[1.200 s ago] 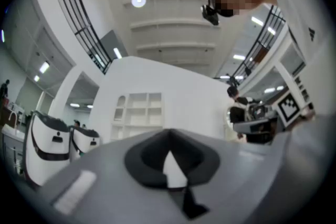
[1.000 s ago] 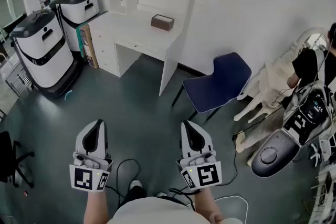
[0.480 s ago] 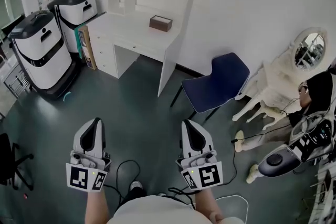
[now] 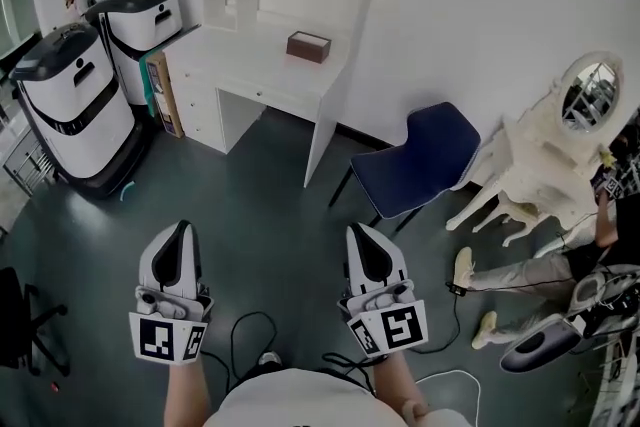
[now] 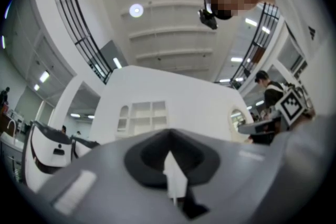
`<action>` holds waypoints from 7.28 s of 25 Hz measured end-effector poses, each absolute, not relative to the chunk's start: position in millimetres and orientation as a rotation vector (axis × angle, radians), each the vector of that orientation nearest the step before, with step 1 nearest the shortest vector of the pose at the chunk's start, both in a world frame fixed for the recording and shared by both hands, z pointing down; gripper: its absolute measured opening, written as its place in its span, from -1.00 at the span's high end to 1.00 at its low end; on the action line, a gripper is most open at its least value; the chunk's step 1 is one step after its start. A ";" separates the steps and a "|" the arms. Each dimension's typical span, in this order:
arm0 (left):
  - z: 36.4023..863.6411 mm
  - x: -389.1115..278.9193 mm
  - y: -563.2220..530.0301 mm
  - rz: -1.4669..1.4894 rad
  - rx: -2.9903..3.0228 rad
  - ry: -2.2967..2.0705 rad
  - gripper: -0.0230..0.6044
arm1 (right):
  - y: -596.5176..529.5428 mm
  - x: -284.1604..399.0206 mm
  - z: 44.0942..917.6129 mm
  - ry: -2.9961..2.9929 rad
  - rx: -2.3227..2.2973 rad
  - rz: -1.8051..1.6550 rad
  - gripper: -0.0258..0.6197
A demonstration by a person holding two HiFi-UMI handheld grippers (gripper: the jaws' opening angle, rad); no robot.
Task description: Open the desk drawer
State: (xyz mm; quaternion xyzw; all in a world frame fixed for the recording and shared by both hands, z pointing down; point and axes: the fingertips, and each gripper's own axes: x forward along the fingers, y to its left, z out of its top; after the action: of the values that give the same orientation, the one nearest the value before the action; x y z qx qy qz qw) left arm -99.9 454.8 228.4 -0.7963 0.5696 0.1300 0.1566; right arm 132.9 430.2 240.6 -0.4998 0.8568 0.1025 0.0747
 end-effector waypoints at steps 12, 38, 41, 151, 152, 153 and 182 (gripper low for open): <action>236.2 -139.9 404.0 0.417 -2.325 1.608 0.91 | 393.1 96.3 247.4 2.571 -1.538 0.349 0.92; 221.2 -43.4 127.7 0.413 -2.243 1.701 0.91 | 89.9 172.2 244.6 2.668 -1.342 0.309 0.92; 222.7 -40.8 109.9 0.403 -2.238 1.718 0.91 | 70.9 175.0 247.5 2.675 -1.328 0.299 0.92; 694.2 -105.7 -419.2 -0.691 -3.011 1.683 0.70 | -306.8 66.6 409.5 2.604 -1.971 -0.185 0.92; 694.2 -107.3 -414.9 -0.691 -3.010 1.688 0.70 | -306.5 66.1 408.6 2.608 -1.963 -0.183 0.92; 694.2 -109.0 -410.7 -0.691 -3.008 1.694 0.70 | -306.0 65.6 407.8 2.613 -1.954 -0.182 0.92; 697.0 -156.6 -296.6 -0.734 -2.951 1.785 0.70 | -272.8 57.6 398.6 2.754 -1.717 -0.169 0.92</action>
State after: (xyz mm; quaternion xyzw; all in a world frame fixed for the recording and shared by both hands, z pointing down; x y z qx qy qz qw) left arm -156.6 -296.6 697.0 -0.8215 0.4969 -0.2045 -0.1908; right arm 57.6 -272.8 398.6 -0.5276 0.8461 -0.0519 -0.0542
